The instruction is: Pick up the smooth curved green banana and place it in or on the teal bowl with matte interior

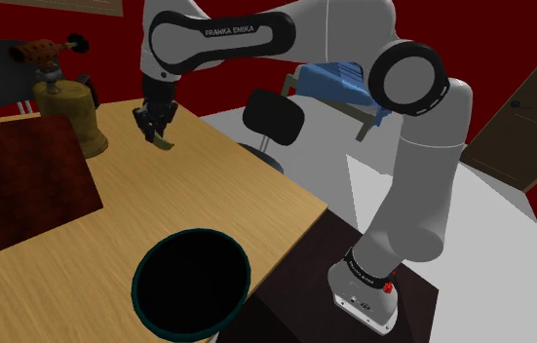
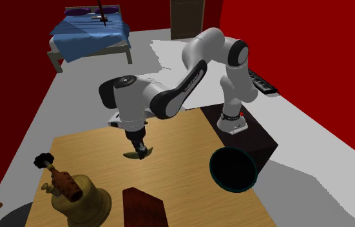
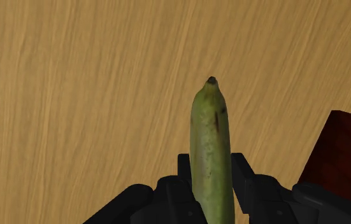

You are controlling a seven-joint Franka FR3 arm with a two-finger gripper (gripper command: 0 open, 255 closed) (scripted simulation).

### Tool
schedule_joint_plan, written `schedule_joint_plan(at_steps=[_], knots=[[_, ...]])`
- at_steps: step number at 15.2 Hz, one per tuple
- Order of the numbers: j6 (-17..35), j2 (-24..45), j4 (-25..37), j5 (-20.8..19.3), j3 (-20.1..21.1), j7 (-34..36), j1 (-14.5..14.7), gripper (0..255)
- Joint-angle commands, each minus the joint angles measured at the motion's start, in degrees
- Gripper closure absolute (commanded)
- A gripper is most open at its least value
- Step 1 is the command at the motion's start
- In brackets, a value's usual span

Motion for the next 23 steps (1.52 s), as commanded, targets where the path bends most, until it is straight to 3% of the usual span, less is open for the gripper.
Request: schedule_joint_plan(at_steps=[1, 10, 16, 23], knots=[[-1.57, -0.08, 1.48, 0.0, 0.01, 0.05, 0.01, 255], [-7.52, -0.86, 6.67, 0.06, 0.09, 0.29, 0.07, 255], [-2.55, -11.97, -9.03, 1.36, 2.02, 4.31, 2.18, 255], [0.79, -22.72, -22.54, 3.35, 4.98, 9.65, 5.24, 255]])
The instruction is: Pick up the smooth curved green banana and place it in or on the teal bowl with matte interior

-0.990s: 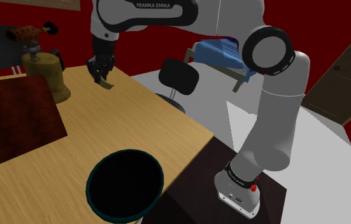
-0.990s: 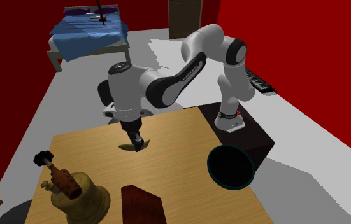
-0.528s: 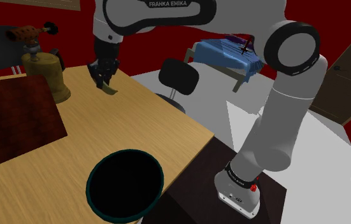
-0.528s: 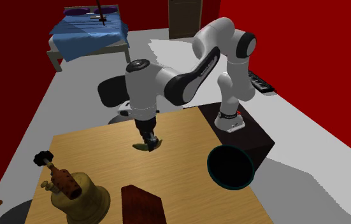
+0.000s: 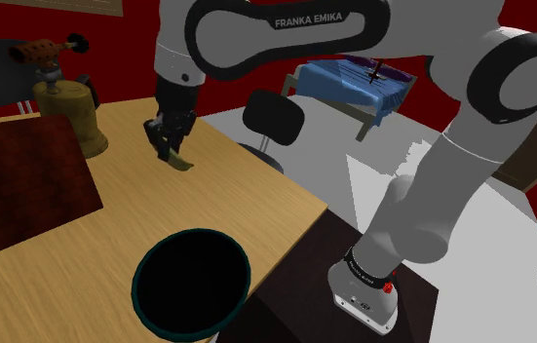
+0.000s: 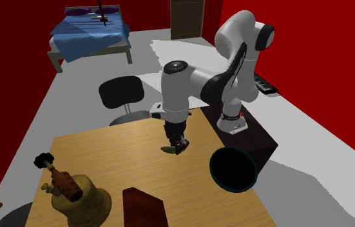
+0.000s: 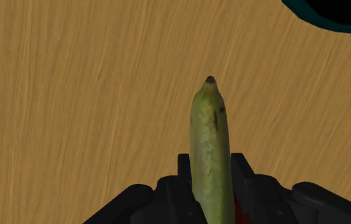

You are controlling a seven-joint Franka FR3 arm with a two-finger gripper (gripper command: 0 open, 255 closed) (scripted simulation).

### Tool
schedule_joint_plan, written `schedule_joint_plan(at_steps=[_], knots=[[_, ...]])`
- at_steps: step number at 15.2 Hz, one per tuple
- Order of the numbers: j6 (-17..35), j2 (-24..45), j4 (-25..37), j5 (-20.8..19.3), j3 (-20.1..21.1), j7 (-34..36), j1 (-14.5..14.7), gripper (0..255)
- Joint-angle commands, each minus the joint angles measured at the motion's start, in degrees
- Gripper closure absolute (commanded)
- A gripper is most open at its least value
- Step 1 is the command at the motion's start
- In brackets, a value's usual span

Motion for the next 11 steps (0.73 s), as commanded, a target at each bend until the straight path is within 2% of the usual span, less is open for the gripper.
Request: schedule_joint_plan(at_steps=[1, 11], knots=[[0.68, -2.97, -3.46, 0.66, 1.01, 1.79, 1.01, 255], [2.16, -15.03, -15.78, 4.77, 6.92, 11.0, 6.57, 255]])
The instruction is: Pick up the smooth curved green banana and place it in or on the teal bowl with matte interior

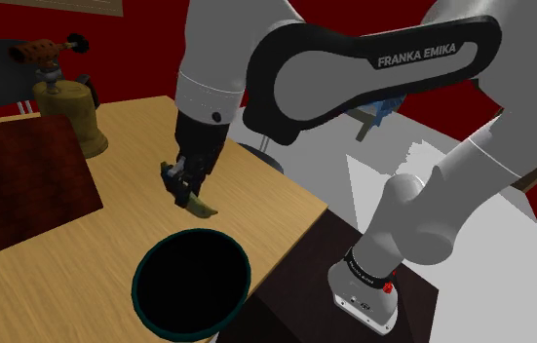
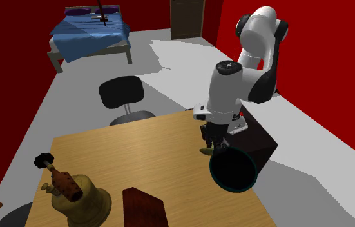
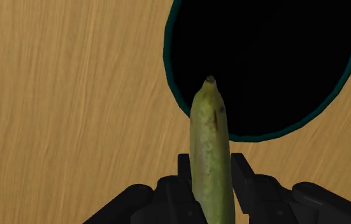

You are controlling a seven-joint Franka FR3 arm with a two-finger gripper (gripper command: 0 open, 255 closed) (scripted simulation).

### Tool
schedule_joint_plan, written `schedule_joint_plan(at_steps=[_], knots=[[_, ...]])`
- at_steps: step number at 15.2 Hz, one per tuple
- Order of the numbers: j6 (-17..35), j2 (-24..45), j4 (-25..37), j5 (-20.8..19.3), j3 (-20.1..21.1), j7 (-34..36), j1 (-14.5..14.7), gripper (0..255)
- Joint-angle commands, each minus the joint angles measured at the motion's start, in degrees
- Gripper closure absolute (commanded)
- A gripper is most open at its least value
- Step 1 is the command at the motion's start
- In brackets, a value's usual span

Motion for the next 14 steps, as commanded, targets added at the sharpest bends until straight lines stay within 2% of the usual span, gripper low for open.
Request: schedule_joint_plan(at_steps=[1, 7, 14], knots=[[0.8, -2.32, -2.84, 1.07, 1.34, 1.96, 1.27, 255], [0.56, -7.55, -6.78, 4.05, 6.1, 8.92, 5.3, 255], [6.26, -5.8, -10.79, 4.09, 7.04, 9.01, 5.34, 255]])
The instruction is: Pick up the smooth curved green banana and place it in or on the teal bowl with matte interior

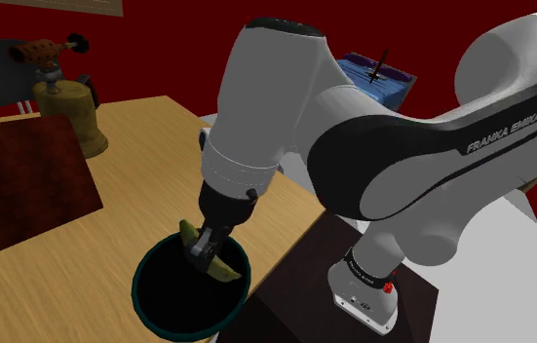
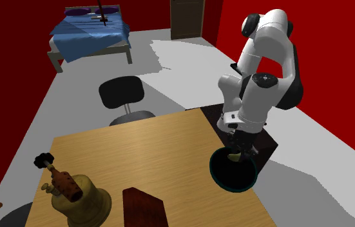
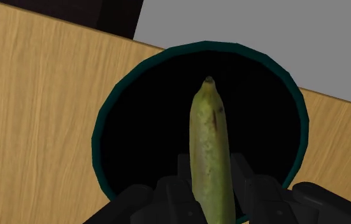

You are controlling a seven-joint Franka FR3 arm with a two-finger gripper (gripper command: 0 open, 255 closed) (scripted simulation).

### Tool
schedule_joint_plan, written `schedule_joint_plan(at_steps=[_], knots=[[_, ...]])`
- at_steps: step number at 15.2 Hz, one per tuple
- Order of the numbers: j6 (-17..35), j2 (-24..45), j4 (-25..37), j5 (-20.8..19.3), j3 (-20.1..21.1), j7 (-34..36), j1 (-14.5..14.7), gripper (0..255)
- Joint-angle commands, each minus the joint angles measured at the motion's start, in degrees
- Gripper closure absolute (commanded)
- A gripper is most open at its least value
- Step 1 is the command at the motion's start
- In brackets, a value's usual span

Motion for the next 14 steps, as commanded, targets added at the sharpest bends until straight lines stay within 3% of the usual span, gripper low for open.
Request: schedule_joint_plan(at_steps=[1, 6, 14], knots=[[1.92, 0.79, -1.11, -0.06, 0.4, 0.17, -0.01, 255], [6.23, 2.65, -3.64, -0.29, 1.16, 0.42, -0.09, 255], [6.23, 2.65, -3.64, -0.29, 1.15, 0.42, -0.09, 255]])
